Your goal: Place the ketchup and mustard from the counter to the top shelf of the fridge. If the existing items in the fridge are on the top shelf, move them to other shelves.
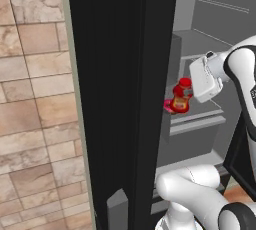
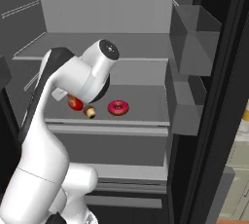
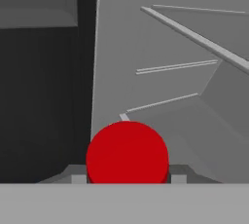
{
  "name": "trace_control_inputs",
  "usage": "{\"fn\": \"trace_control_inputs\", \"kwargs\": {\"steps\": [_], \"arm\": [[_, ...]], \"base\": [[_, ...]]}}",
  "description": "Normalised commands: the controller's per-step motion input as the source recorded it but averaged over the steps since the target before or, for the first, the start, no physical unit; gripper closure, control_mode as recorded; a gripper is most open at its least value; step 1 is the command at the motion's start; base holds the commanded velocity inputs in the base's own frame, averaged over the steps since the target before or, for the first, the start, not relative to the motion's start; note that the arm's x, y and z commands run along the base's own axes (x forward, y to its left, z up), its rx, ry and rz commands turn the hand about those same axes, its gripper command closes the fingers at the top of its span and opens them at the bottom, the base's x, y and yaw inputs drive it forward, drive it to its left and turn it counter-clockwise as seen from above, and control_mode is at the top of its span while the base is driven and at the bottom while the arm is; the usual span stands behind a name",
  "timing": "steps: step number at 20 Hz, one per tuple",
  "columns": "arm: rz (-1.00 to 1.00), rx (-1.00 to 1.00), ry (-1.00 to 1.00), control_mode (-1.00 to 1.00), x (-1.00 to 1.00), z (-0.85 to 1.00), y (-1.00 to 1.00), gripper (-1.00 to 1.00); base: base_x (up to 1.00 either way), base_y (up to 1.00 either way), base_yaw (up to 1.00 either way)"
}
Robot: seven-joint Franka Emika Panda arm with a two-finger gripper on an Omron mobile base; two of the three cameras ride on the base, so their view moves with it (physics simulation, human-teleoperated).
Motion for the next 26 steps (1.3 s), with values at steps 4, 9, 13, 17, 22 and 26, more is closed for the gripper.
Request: {"fn": "trace_control_inputs", "kwargs": {"steps": [4, 9, 13, 17, 22, 26], "arm": [[-0.04, 0.01, -0.01, -1.0, -0.28, 0.5, -0.04, 1.0], [-0.06, 0.0, -0.11, -1.0, -0.27, 0.82, -0.01, 1.0], [-0.07, 0.0, -0.11, -1.0, 0.0, 0.92, 0.0, 1.0], [-0.07, 0.06, -0.13, -1.0, 0.0, 0.7, 0.0, 1.0], [-0.05, 0.14, -0.04, -1.0, 0.25, 0.28, 0.0, 1.0], [0.0, 0.05, 0.0, -1.0, 0.66, 0.01, 0.02, 1.0]], "base": [[0.0, 0.0, 0.0], [0.0, 0.0, 0.0], [0.0, 0.0, 0.0], [0.0, 0.0, 0.0], [0.0, 0.0, 0.0], [0.0, 0.0, 0.0]]}}
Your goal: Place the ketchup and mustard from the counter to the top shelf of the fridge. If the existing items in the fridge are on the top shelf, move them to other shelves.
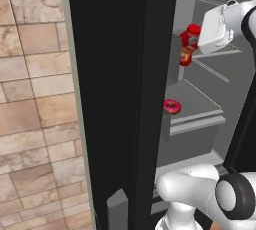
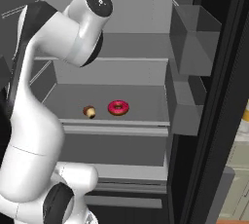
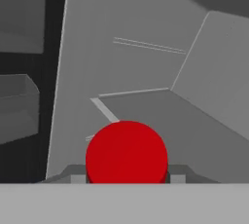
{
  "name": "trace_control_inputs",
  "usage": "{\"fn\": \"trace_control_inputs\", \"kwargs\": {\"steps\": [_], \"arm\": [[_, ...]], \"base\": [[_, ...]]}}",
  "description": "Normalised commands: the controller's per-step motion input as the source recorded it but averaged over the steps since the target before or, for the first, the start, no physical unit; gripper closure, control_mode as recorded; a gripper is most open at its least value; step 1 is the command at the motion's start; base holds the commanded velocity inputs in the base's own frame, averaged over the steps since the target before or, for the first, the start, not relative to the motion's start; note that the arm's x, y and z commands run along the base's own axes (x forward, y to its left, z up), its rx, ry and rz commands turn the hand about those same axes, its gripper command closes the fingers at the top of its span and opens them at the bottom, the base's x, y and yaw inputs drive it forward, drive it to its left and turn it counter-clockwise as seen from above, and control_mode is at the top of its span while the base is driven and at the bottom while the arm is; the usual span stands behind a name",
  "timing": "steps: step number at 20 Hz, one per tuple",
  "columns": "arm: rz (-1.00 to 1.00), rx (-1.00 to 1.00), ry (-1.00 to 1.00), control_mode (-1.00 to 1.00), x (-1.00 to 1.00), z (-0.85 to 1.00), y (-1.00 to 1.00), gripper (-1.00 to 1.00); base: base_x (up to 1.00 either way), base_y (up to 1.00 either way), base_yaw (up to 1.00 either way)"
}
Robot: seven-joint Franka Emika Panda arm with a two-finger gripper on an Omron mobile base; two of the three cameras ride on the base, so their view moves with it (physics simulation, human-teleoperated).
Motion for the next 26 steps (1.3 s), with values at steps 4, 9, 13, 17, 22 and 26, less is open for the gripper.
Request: {"fn": "trace_control_inputs", "kwargs": {"steps": [4, 9, 13, 17, 22, 26], "arm": [[0.0, 0.0, 0.0, -1.0, 0.81, 0.0, 0.01, 1.0], [0.0, 0.0, 0.0, -1.0, 0.82, 0.0, 0.0, 1.0], [0.0, 0.0, 0.0, -1.0, 0.87, 0.0, 0.0, 1.0], [0.0, 0.0, 0.0, -1.0, 0.86, 0.0, 0.04, 1.0], [-0.01, 0.0, 0.0, -1.0, 0.47, -0.2, 0.05, 1.0], [-0.01, 0.0, 0.0, -1.0, 0.08, -0.37, 0.0, 1.0]], "base": [[0.0, 0.0, 0.0], [0.0, 0.0, 0.0], [0.0, 0.0, 0.0], [0.0, 0.0, 0.0], [0.0, 0.0, 0.0], [0.0, 0.0, 0.0]]}}
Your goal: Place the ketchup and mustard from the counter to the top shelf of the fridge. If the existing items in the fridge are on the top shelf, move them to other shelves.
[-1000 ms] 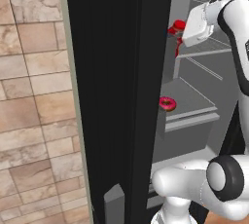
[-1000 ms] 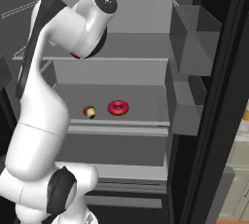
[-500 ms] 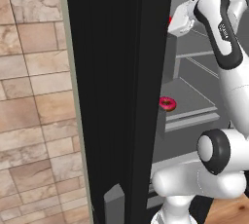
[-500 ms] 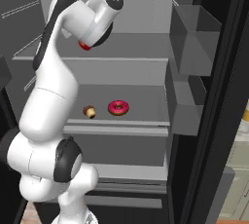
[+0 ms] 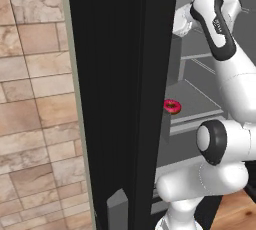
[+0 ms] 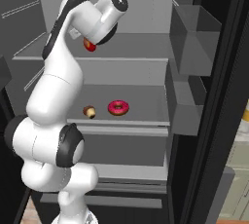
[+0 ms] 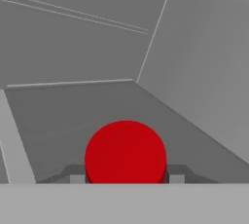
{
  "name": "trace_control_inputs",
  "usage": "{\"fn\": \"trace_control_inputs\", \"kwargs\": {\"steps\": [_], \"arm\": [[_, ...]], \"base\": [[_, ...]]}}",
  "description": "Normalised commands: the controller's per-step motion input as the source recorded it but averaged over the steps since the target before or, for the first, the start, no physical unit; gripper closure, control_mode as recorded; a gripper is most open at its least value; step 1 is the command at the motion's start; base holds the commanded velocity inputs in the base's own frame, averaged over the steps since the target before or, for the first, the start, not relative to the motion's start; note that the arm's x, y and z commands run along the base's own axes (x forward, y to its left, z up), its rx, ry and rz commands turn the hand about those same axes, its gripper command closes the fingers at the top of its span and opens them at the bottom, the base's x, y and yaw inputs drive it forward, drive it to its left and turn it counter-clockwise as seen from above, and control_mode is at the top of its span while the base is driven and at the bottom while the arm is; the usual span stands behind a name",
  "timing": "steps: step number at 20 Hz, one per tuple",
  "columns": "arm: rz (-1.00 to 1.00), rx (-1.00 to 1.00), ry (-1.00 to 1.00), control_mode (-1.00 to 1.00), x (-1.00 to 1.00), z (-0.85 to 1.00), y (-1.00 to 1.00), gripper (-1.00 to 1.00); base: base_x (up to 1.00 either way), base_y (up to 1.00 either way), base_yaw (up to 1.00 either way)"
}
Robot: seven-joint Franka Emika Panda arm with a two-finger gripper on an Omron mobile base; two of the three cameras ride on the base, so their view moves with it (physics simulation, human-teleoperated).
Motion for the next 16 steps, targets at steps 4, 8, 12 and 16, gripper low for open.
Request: {"fn": "trace_control_inputs", "kwargs": {"steps": [4, 8, 12, 16], "arm": [[0.0, 0.0, 0.0, -1.0, 0.0, -0.4, 0.06, 1.0], [0.0, -0.01, 0.0, -1.0, 0.0, -0.36, 0.27, 1.0], [0.0, -0.01, 0.0, -1.0, 0.01, -0.2, 0.23, 1.0], [0.0, 0.0, 0.0, -1.0, 0.02, 0.0, 0.06, 1.0]], "base": [[0.0, 0.0, 0.0], [0.0, 0.0, 0.0], [0.0, 0.0, 0.0], [0.0, 0.0, 0.0]]}}
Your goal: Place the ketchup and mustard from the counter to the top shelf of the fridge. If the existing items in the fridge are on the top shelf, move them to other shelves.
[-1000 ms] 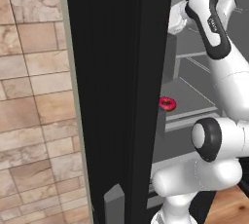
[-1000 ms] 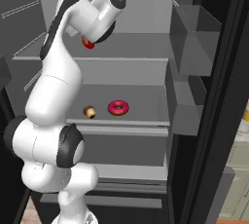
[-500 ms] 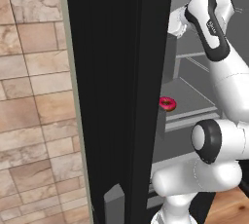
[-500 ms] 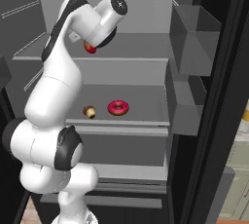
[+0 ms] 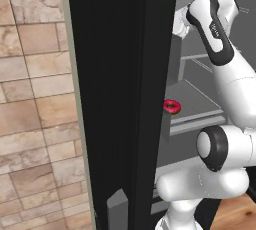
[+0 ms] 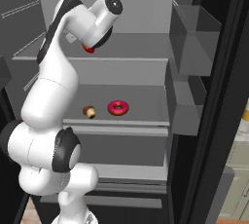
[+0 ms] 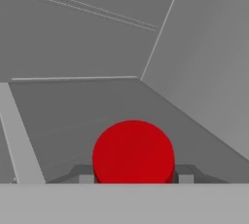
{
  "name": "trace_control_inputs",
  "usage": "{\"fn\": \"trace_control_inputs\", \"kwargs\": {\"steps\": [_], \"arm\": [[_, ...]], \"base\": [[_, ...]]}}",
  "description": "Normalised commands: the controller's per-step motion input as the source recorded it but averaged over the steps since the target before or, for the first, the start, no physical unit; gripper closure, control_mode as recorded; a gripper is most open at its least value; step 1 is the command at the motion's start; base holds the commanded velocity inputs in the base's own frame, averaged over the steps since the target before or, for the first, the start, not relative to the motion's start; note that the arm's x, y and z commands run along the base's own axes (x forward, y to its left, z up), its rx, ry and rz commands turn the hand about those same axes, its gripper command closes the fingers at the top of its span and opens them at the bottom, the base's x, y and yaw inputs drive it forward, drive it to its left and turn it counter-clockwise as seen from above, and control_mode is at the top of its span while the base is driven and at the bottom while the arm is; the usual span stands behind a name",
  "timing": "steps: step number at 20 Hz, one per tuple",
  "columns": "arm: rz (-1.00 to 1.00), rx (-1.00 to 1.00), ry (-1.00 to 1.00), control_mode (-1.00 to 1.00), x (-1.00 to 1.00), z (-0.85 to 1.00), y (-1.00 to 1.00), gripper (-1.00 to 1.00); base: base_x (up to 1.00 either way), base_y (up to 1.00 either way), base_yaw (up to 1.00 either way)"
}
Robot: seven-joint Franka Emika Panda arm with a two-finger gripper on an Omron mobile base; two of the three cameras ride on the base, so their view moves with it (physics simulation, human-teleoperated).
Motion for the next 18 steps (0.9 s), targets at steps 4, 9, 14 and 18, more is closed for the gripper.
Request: {"fn": "trace_control_inputs", "kwargs": {"steps": [4, 9, 14, 18], "arm": [[0.0, 0.0, 0.0, -1.0, 0.0, 0.0, 0.0, -1.0], [0.0, 0.0, 0.0, -1.0, 0.0, 0.0, 0.0, -1.0], [0.0, 0.0, 0.0, -1.0, 0.0, 0.0, 0.0, -1.0], [0.0, 0.0, 0.0, -1.0, 0.01, 0.0, 0.0, -1.0]], "base": [[0.0, 0.0, 0.0], [0.0, 0.0, 0.0], [0.0, 0.0, 0.0], [0.0, 0.0, 0.0]]}}
